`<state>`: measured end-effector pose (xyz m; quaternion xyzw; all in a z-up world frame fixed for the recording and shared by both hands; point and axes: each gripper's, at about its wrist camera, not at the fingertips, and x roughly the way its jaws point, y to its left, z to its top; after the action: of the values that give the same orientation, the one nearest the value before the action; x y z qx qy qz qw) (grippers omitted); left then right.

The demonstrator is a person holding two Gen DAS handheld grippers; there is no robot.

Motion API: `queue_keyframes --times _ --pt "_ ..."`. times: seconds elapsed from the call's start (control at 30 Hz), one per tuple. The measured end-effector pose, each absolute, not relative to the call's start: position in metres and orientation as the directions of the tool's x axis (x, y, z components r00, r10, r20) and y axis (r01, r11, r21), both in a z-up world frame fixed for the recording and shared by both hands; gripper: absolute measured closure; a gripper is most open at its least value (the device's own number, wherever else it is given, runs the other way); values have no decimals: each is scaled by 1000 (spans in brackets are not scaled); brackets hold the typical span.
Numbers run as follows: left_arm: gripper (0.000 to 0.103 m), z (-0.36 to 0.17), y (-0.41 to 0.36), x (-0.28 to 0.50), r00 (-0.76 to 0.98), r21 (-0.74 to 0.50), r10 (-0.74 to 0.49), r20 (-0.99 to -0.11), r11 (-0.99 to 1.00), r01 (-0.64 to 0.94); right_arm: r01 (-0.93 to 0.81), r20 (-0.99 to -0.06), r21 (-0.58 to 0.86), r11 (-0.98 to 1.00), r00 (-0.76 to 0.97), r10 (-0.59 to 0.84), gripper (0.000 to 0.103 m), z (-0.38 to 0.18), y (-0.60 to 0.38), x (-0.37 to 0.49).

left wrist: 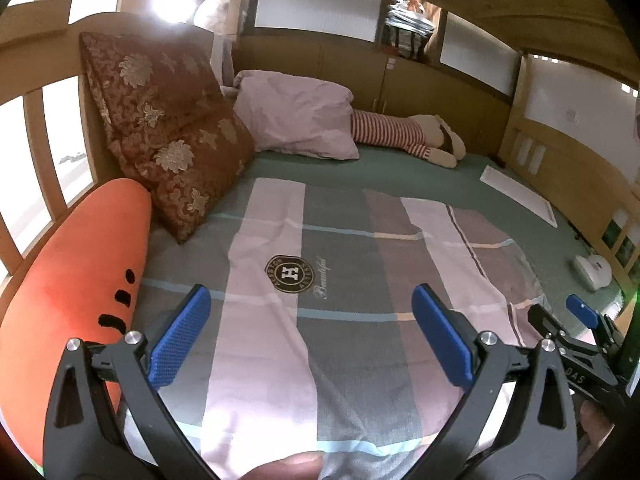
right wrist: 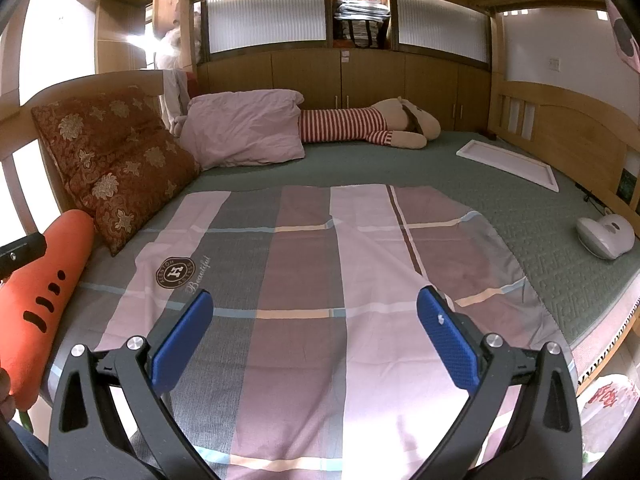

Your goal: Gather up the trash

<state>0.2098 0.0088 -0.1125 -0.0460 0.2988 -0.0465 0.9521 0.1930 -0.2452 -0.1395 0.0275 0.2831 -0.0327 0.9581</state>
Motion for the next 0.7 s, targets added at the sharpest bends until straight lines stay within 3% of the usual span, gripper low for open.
queue_keyframes --times 0.7 --pt "3 -116 -5 206 825 -28 -70 -561 997 66 80 -549 42 996 835 -44 3 -141 -247 193"
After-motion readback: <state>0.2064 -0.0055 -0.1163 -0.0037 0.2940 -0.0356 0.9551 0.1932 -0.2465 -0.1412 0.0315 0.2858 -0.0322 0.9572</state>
